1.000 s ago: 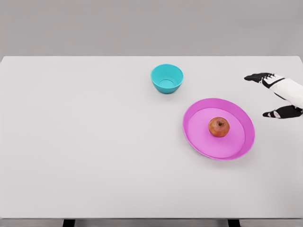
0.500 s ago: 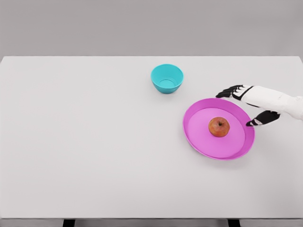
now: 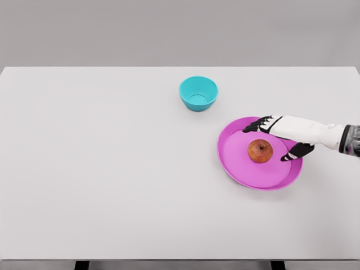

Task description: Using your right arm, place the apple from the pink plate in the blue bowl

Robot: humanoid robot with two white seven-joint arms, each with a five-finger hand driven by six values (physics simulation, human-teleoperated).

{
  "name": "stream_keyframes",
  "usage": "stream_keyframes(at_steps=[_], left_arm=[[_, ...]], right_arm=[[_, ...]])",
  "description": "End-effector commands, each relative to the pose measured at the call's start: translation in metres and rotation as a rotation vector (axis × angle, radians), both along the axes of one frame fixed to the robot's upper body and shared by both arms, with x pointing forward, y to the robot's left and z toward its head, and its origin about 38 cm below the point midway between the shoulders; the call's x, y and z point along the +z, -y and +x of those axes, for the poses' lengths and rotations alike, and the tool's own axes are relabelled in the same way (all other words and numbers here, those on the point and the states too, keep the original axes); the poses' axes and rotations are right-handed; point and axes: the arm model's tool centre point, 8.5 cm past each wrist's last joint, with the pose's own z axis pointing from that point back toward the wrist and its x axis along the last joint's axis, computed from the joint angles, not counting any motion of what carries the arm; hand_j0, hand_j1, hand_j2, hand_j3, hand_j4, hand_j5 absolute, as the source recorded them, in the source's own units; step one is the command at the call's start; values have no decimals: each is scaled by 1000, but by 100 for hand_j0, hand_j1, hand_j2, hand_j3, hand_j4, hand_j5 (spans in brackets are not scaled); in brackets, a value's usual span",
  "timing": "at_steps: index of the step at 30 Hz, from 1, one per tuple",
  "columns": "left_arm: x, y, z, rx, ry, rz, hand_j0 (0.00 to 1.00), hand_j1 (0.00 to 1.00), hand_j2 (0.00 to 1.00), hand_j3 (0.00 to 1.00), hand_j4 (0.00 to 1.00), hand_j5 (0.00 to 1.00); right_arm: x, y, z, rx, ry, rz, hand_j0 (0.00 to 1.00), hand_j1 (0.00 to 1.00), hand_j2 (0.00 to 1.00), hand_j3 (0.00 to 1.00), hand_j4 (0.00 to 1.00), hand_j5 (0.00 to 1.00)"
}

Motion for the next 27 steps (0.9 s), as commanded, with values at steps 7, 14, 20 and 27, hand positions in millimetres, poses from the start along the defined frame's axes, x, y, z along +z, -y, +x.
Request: stream_keyframes(at_steps=[7, 14, 20, 27], left_arm=[[0, 0, 0, 0, 0, 0, 100, 100, 100, 100, 100, 100], [0, 0, 0, 1, 0, 0, 100, 100, 100, 100, 100, 100], [0, 0, 0, 0, 0, 0, 100, 100, 100, 100, 100, 100], [0, 0, 0, 0, 0, 0, 100, 100, 100, 100, 100, 100]], right_arm=[[-8, -4, 3, 0, -13, -5, 100, 100, 100, 100, 100, 100], [-13, -9, 7, 4, -20, -13, 100, 100, 100, 100, 100, 100], [-15, -19, 11, 29, -25, -20, 100, 100, 100, 100, 100, 100], [-19, -15, 11, 18, -37, -27, 100, 100, 100, 100, 100, 100]])
